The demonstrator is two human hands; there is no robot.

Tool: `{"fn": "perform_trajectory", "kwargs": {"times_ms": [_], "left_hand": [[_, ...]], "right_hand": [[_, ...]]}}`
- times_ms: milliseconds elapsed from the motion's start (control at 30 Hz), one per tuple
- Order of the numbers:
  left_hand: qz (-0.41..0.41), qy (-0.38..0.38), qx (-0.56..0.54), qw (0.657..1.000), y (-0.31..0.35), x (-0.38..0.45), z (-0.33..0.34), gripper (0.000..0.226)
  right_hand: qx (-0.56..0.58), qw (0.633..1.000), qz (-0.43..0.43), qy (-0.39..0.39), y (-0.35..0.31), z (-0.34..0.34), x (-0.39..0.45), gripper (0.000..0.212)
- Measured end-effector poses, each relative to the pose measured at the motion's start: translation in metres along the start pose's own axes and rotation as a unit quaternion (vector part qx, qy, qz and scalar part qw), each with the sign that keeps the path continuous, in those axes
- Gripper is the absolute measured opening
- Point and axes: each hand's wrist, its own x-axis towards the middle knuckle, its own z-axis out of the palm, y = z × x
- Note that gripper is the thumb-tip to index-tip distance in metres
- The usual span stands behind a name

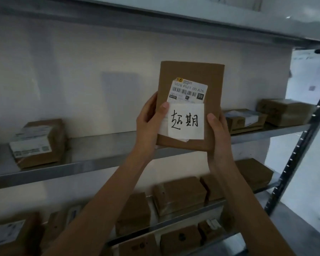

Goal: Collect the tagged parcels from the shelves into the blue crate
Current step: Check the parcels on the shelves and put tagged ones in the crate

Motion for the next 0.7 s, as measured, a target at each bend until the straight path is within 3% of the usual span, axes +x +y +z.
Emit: {"fn": "perform_trajectory", "kwargs": {"times_ms": [267,467,700], "left_hand": [[-0.065,-0.08,-0.039,0.994,-0.053,-0.002,0.125,0.045],[-0.118,-0.133,-0.066,0.982,-0.097,-0.02,0.229,0.044],[-0.192,-0.186,-0.072,0.961,-0.16,-0.063,0.34,0.029]], "right_hand": [[-0.017,0.996,-0.011,0.091,-0.051,-0.118,0.008,0.076],[-0.071,0.986,-0.039,0.146,-0.094,-0.218,0.002,0.054],[-0.129,0.955,-0.022,0.265,-0.123,-0.34,-0.023,0.059]]}}
